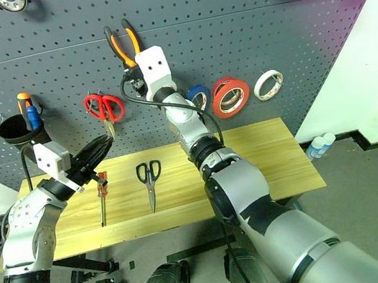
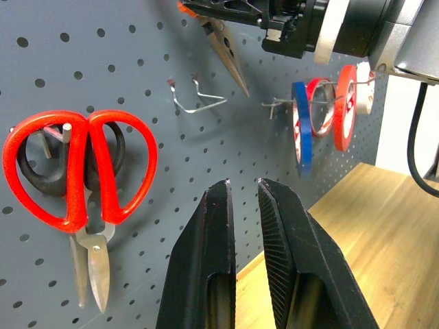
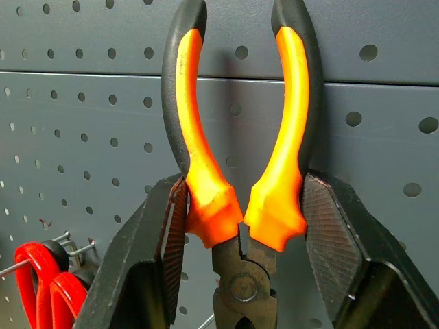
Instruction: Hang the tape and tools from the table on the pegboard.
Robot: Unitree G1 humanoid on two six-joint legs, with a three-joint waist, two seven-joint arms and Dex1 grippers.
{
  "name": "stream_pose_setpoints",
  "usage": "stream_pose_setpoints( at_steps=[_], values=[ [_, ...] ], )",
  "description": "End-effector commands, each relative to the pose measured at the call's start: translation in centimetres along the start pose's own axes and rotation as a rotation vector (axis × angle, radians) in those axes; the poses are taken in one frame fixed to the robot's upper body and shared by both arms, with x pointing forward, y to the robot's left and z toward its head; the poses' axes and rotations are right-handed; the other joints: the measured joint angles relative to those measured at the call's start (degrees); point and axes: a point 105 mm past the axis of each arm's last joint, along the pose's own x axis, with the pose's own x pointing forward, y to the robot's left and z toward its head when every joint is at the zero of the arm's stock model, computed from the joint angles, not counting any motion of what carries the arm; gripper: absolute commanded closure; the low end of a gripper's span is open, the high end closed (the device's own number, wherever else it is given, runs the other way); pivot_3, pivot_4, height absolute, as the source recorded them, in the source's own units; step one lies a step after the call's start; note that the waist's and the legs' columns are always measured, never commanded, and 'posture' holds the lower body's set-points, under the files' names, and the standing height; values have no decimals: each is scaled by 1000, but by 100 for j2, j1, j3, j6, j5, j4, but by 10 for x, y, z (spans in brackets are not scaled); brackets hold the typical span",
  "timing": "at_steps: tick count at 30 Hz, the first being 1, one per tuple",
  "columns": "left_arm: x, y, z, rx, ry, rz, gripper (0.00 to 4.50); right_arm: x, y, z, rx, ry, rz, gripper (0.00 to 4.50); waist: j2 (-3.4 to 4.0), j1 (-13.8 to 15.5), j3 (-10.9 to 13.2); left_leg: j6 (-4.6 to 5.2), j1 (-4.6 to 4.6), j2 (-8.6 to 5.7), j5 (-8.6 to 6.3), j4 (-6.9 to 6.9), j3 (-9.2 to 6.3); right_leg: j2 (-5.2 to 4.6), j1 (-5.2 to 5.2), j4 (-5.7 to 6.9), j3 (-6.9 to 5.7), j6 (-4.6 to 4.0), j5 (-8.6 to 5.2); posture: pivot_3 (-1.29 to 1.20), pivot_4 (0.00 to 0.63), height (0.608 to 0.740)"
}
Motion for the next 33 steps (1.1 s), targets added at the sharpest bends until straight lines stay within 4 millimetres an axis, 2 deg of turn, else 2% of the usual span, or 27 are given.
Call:
stream_pose_setpoints(
  at_steps=[1, 13, 22, 33],
  values=[
    [1, 1, 13, 48, -33, -4, 3858, 8, 4, 25, -5, -82, 13, 2397, 0, 0, 0, 0, 0, 0, 0, 0, 0, 0, 0, 0, 0, 0, 0, 69, 72, 740],
    [1, 2, 12, 51, -33, 2, 3858, 8, 1, 32, -55, -118, -7, 2397, 0, 2, 0, 0, 0, 0, 0, 0, 0, 0, 0, 0, 0, 0, 0, 80, 68, 740],
    [1, 2, 12, 52, -33, 5, 3858, 5, 12, 42, -145, -202, 35, 2397, 0, 0, 0, -1, 0, 0, 0, -1, 0, 1, -1, 0, 0, 0, 0, 80, 68, 740],
    [2, 3, 12, 52, -34, 5, 3858, 5, 15, 46, -73, -230, 70, 2397, 0, 3, 0, -1, 0, 0, 1, -1, 0, 2, 0, 0, 0, 0, 0, 81, 65, 740]
  ],
)
